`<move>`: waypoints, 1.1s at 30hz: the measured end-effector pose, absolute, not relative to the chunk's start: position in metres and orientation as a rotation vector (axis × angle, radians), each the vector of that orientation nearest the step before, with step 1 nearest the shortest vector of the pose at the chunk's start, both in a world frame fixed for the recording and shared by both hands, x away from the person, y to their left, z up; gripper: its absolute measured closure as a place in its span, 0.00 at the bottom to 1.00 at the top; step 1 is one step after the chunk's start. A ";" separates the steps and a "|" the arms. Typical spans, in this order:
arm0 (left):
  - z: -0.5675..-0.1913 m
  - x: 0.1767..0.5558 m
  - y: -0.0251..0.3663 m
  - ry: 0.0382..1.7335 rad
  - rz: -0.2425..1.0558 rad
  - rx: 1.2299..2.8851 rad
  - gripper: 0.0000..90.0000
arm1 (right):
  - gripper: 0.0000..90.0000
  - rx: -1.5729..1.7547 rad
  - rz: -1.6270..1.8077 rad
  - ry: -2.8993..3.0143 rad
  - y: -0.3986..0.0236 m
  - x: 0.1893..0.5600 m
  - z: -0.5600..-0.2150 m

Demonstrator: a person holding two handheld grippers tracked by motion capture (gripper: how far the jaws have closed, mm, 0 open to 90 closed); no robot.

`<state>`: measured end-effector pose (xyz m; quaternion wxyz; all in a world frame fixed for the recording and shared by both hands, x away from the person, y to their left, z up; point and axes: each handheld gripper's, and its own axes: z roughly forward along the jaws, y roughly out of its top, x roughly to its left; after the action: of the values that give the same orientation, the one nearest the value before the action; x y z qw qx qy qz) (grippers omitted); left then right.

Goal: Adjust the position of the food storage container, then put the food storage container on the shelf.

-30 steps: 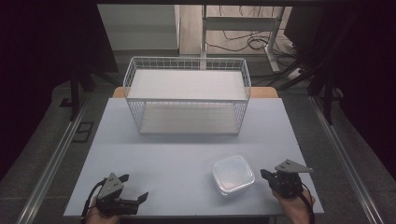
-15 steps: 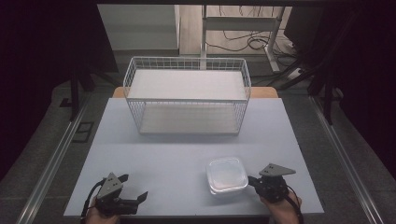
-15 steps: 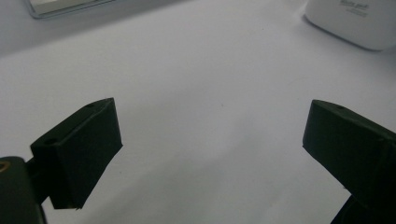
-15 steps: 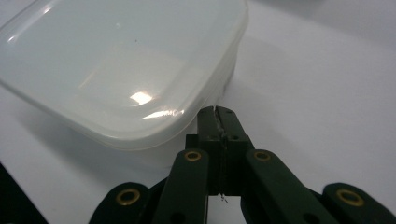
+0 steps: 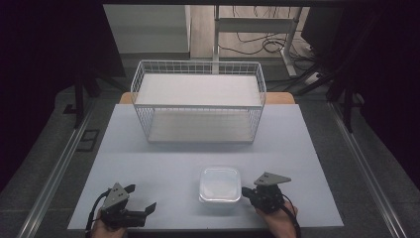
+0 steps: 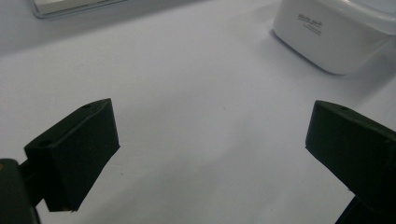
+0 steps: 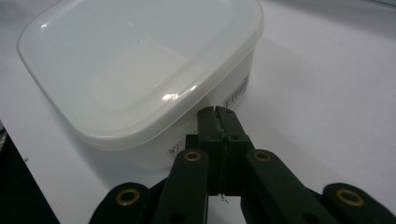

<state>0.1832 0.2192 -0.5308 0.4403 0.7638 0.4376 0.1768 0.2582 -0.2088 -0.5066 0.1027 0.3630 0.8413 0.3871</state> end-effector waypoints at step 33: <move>-0.532 0.187 0.207 1.050 0.381 1.973 0.03 | 0.18 0.990 1.108 2.433 -0.219 0.257 -0.497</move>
<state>0.1866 0.2074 -0.5319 0.4235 0.7882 0.4196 0.1524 0.2566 -0.2193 -0.4970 0.1448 0.3434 0.8445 0.3847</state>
